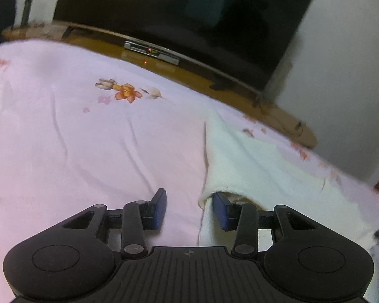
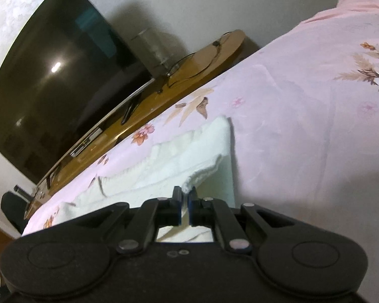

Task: Fold small clothes

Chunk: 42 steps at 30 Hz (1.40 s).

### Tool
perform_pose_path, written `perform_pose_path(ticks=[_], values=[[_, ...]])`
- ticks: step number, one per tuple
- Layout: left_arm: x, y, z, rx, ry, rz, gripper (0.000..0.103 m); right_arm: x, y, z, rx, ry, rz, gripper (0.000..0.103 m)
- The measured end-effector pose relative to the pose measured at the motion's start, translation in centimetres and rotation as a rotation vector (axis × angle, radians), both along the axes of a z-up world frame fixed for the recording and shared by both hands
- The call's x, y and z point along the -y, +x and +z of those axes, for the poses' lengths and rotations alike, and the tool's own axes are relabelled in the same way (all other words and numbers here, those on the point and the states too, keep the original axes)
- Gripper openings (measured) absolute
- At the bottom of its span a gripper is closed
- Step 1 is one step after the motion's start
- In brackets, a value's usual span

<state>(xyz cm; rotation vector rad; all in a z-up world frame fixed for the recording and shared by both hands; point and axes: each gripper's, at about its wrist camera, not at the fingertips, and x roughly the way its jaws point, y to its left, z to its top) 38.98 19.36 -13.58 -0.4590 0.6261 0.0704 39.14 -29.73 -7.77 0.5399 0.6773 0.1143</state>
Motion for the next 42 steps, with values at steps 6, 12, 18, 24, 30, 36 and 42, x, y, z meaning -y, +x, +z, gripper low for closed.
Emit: perform_pose_path(ticks=[6,12,18,24,30,36,42], values=[[0.9,0.6,0.6,-0.014,0.038,-0.058,0.042,0.6,-0.8,-0.7,-0.015,-0.001,-0.043,0.006],[0.4,0.9,0.2,-0.030,0.046,-0.062,0.031,0.4,-1.0,-0.9,-0.013,-0.031,-0.035,0.006],[-0.1,1.1,0.2,-0.040,0.033,-0.079,0.030,0.2,-1.2,-0.5,0.001,-0.082,-0.017,0.006],[-0.5,0.8,0.7,-0.071,0.030,-0.108,0.031,0.5,-0.9,-1.9,-0.051,-0.090,-0.003,0.005],[-2.1,-1.8,4.1,0.039,0.119,-0.127,0.042,1.5,-2.6,0.4,0.023,-0.116,-0.033,0.020],[3.9,4.5,3.9,0.063,0.059,-0.352,0.059,-2.6,0.8,1.0,0.066,-0.210,0.075,0.015],[3.5,4.3,0.0,0.043,0.031,-0.256,0.059,-5.4,2.4,-1.4,-0.017,-0.435,0.080,0.006]])
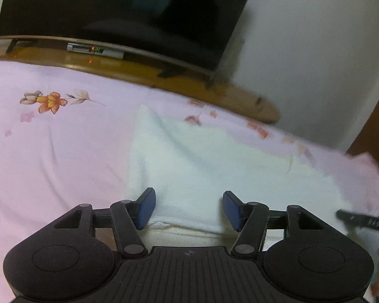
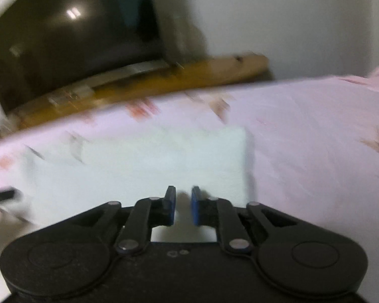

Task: Fold small clothes

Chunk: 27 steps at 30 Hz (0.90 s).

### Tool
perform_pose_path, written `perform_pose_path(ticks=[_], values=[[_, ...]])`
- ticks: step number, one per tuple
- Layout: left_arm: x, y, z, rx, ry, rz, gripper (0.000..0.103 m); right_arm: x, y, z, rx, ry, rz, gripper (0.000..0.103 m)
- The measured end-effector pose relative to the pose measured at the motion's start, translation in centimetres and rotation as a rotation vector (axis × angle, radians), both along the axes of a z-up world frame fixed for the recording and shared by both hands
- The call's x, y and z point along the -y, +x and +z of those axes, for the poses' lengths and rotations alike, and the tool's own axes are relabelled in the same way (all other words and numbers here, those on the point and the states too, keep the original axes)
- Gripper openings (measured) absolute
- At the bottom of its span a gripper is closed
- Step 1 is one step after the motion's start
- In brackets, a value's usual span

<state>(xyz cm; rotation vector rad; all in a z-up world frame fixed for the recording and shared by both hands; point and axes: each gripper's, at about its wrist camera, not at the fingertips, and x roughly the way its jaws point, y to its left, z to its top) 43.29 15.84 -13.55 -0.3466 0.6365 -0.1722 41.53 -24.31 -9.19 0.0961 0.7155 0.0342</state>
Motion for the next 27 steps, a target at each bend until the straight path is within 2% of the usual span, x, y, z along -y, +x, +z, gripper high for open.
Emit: perform_pose_path(ticks=[1,3,4,6,8,9,10,12,14,17,18,19,22,27], values=[[-0.4,0.1,0.0,-0.004,-0.028,-0.004,0.059,0.8,-0.2,-0.5,0.027,0.041,-0.005,0.006],[-1.6,0.3,0.7,-0.016,-0.091,0.001,0.059,1.5,-0.2,-0.4,0.021,0.080,-0.009,0.006],[-2.0,0.3,1.2,0.007,-0.101,0.013,0.059,1.5,-0.1,-0.1,0.014,0.075,-0.011,0.006],[-2.7,0.9,1.8,0.044,-0.087,0.018,0.059,1.4,-0.1,0.7,0.027,0.083,-0.017,0.018],[-3.0,2.7,1.8,0.027,-0.089,-0.016,0.060,1.0,0.1,1.1,0.064,0.060,-0.012,0.020],[-2.9,3.5,1.8,0.019,-0.077,-0.036,0.060,1.0,0.5,1.0,0.059,0.047,-0.019,0.020],[-2.7,4.3,1.6,0.010,-0.055,-0.042,0.060,1.4,0.9,0.7,0.044,0.049,-0.037,0.015],[-2.0,5.8,0.4,-0.065,0.016,-0.070,0.059,1.9,1.4,0.2,0.032,0.071,-0.055,0.012],[-1.4,5.7,0.4,-0.035,0.078,-0.077,0.059,1.8,1.4,-0.1,0.030,0.038,-0.051,0.009],[-1.3,5.0,1.7,0.019,0.153,-0.038,0.060,1.9,1.5,0.3,0.027,0.065,-0.063,0.011],[-1.7,5.0,1.8,0.024,0.154,-0.023,0.059,1.9,1.4,0.7,0.043,0.077,-0.057,0.016],[-2.3,5.5,1.8,0.009,0.151,-0.002,0.060,1.7,1.4,1.1,0.063,0.080,-0.048,0.016],[-4.2,7.8,1.3,-0.040,0.152,0.043,0.059,1.4,2.0,1.6,0.086,0.067,-0.060,0.017],[-5.6,10.8,0.4,-0.072,0.132,0.049,0.059,2.3,1.9,1.3,0.069,0.085,-0.093,0.012]])
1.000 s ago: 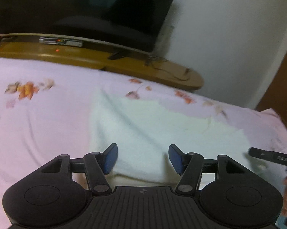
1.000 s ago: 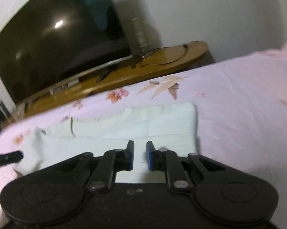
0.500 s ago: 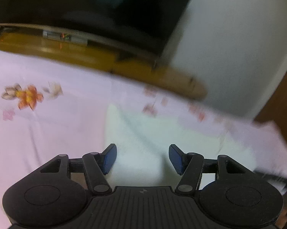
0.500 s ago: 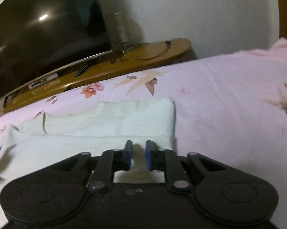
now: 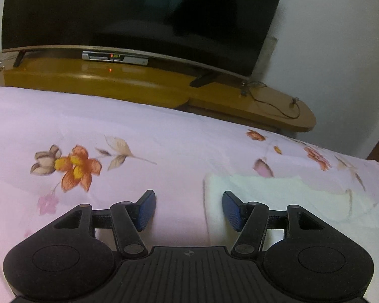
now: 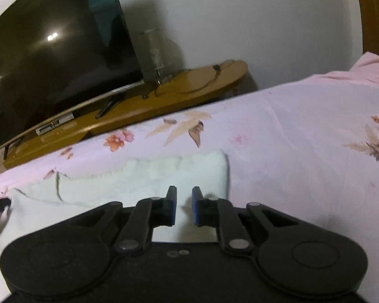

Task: Fold small clothes

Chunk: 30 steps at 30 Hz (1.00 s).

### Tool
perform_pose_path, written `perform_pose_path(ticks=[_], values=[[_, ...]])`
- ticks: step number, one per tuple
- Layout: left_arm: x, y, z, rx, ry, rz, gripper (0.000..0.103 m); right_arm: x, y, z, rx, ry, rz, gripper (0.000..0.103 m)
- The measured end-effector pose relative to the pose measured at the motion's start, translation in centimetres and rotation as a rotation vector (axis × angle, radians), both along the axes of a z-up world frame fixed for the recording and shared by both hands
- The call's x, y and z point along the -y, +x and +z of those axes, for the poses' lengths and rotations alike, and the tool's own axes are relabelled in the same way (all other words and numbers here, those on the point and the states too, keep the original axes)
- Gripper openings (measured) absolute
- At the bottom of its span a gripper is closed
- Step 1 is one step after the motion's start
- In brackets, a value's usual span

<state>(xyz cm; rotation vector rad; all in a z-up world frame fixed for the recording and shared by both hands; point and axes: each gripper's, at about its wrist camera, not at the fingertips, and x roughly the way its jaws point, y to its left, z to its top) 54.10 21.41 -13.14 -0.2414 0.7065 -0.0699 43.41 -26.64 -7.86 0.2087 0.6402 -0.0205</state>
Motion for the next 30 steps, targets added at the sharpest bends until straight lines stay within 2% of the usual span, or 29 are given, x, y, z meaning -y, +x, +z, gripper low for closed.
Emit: perform_pose_path(ticks=[3,6,8,9,12,14,17,20,22,25,28,30], values=[[0.1,1.5,-0.4,-0.004,0.029,-0.004,0.059,0.7,-0.9,-0.6,-0.024,-0.008,-0.030,0.012],[0.0,2.1,-0.4,-0.006,0.020,0.016,0.059,1.1,-1.3,-1.5,-0.041,-0.033,-0.036,0.010],[0.0,1.8,-0.2,-0.007,0.018,0.020,0.059,1.5,-1.3,-1.6,-0.048,-0.031,-0.047,0.013],[0.0,1.2,0.1,-0.005,0.007,0.022,0.059,2.0,-1.3,-1.5,-0.055,-0.005,-0.057,0.017],[0.8,-2.4,1.2,0.022,-0.026,-0.023,0.059,2.9,-2.6,-0.3,-0.019,0.049,-0.075,0.017],[1.9,-5.0,1.2,0.022,-0.035,-0.046,0.059,3.0,-3.6,0.2,-0.009,0.070,-0.047,0.017],[3.6,-7.2,0.3,0.010,0.002,-0.072,0.059,2.4,-4.2,-0.1,-0.020,0.081,-0.001,0.019],[3.6,-8.5,-0.5,0.035,0.028,-0.055,0.059,1.7,-3.8,-1.7,-0.074,0.017,-0.011,0.018],[3.3,-9.2,-0.1,0.029,0.053,-0.042,0.059,2.4,-3.9,-1.8,-0.071,0.065,-0.035,0.018],[3.4,-10.2,0.7,0.017,0.046,-0.034,0.059,2.4,-4.1,-0.9,-0.069,0.055,-0.052,0.019],[4.2,-10.8,0.7,0.025,0.093,-0.043,0.059,1.6,-4.6,-0.3,-0.037,0.057,-0.012,0.021],[3.7,-10.9,0.0,0.021,0.060,-0.024,0.060,0.9,-4.1,-1.0,-0.082,-0.012,-0.007,0.020]])
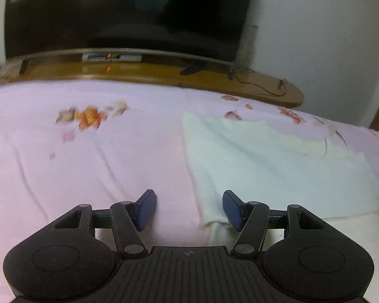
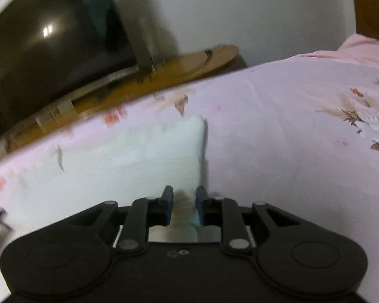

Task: Fold small clothes

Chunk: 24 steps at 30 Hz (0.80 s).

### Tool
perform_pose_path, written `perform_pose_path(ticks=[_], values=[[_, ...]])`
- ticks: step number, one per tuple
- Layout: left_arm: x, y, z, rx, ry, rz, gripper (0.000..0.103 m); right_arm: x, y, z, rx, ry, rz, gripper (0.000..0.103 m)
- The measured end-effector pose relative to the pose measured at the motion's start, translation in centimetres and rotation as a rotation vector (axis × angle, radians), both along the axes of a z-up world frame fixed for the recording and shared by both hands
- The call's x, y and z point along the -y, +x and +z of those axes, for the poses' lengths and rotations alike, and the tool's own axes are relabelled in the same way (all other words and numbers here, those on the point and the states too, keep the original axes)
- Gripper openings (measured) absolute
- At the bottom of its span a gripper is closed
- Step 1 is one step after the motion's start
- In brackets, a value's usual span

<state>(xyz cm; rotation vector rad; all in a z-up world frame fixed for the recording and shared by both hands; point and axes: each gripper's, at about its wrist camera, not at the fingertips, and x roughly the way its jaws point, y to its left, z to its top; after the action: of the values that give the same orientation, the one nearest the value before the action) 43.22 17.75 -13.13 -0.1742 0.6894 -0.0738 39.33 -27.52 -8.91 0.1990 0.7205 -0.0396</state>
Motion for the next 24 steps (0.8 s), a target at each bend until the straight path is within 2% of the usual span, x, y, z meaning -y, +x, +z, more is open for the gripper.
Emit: perform_pose_path(ticks=[1,4,5,6,7,9,12,15,16,17,18,20,22,24], values=[[-0.2,-0.1,-0.1,0.005,-0.006,-0.001,0.060,0.2,0.1,-0.5,-0.017,-0.013,-0.002,0.022],[0.0,-0.6,0.5,-0.012,0.060,0.006,0.060,1.3,0.1,-0.4,-0.022,0.046,-0.032,0.025],[-0.1,-1.1,0.8,-0.016,0.067,0.013,0.063,1.2,-0.2,0.1,-0.018,0.038,-0.042,0.025],[-0.4,-1.8,1.1,-0.021,0.068,0.019,0.072,1.1,-0.7,0.7,-0.006,0.023,-0.042,0.026],[-0.7,-2.5,1.2,-0.031,0.075,0.027,0.076,1.1,-1.4,1.1,0.006,0.012,-0.034,0.026],[-1.4,-4.8,1.1,-0.056,0.083,0.028,0.078,1.7,-2.8,1.7,0.007,0.018,-0.022,0.025],[-2.6,-9.4,1.2,-0.064,0.034,-0.014,0.078,3.7,-6.4,2.9,0.023,0.072,-0.028,0.026],[-3.7,-14.2,1.2,-0.095,-0.064,-0.078,0.077,6.0,-11.1,3.5,0.011,0.168,-0.016,0.027],[-4.1,-15.7,1.3,-0.105,-0.102,-0.102,0.076,6.6,-12.8,3.6,-0.002,0.188,-0.013,0.028],[-4.3,-17.2,1.4,-0.130,-0.131,-0.123,0.066,7.0,-14.4,3.5,-0.022,0.201,-0.017,0.028],[-4.4,-18.3,1.5,-0.154,-0.128,-0.129,0.050,7.2,-15.9,3.3,-0.050,0.220,-0.013,0.028],[-4.6,-20.3,1.7,-0.195,-0.104,-0.141,0.038,7.3,-19.1,2.9,-0.095,0.238,0.003,0.022],[-5.7,-22.4,1.9,-0.225,-0.175,-0.140,0.037,6.8,-22.4,2.5,-0.145,0.241,0.016,0.020],[-6.3,-24.3,1.3,-0.287,-0.293,-0.165,0.037,6.9,-25.4,1.9,-0.177,0.300,0.016,0.023]])
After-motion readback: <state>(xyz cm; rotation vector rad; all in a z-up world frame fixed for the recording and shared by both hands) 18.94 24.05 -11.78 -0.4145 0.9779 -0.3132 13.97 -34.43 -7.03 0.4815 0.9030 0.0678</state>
